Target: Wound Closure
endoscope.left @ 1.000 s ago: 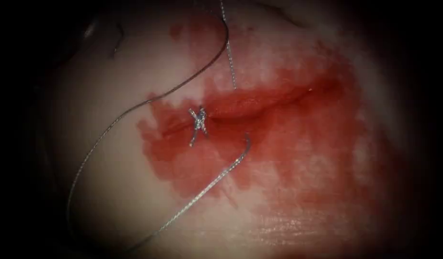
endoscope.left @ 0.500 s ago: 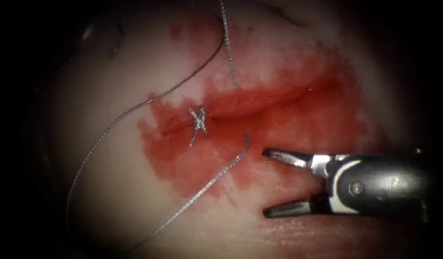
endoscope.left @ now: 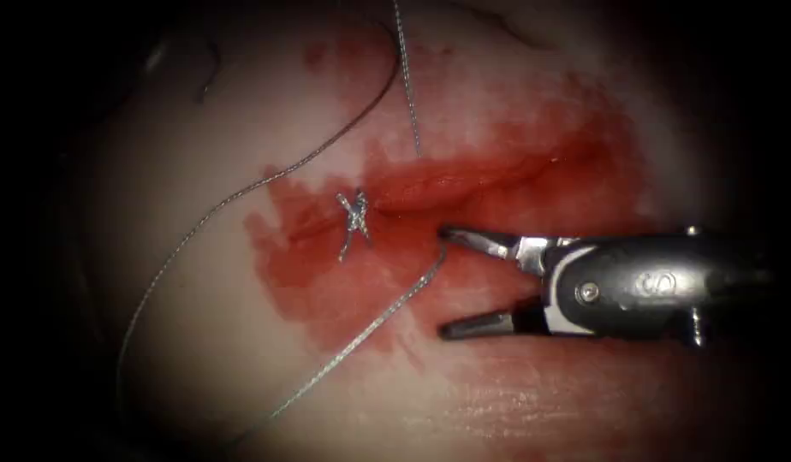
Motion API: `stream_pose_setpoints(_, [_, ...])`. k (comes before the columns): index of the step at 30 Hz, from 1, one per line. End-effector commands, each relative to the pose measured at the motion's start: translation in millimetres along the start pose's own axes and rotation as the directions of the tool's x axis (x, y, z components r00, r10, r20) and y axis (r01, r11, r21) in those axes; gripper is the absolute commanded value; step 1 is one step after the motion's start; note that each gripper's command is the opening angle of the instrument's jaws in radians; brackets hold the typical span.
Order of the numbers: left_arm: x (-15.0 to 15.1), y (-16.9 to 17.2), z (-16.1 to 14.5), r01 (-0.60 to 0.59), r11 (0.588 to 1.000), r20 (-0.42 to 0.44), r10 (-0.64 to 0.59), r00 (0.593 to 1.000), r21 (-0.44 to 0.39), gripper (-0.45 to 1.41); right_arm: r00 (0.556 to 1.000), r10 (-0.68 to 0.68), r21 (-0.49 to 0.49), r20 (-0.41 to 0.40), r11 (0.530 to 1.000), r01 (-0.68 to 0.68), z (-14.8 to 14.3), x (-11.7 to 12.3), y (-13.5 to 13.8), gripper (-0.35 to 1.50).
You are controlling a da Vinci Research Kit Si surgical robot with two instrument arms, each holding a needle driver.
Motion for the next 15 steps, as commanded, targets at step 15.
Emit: stream_pose_setpoints(15, [-0.2, -0.5, 0.6, 0.003, 1.0, -0.001, -0.003, 1.0, 0.0, -0.35, 1.0, -0.012, 0.105, 0.001, 0.994, 0.012, -1.6, 0.1, -2.0, -0.35])
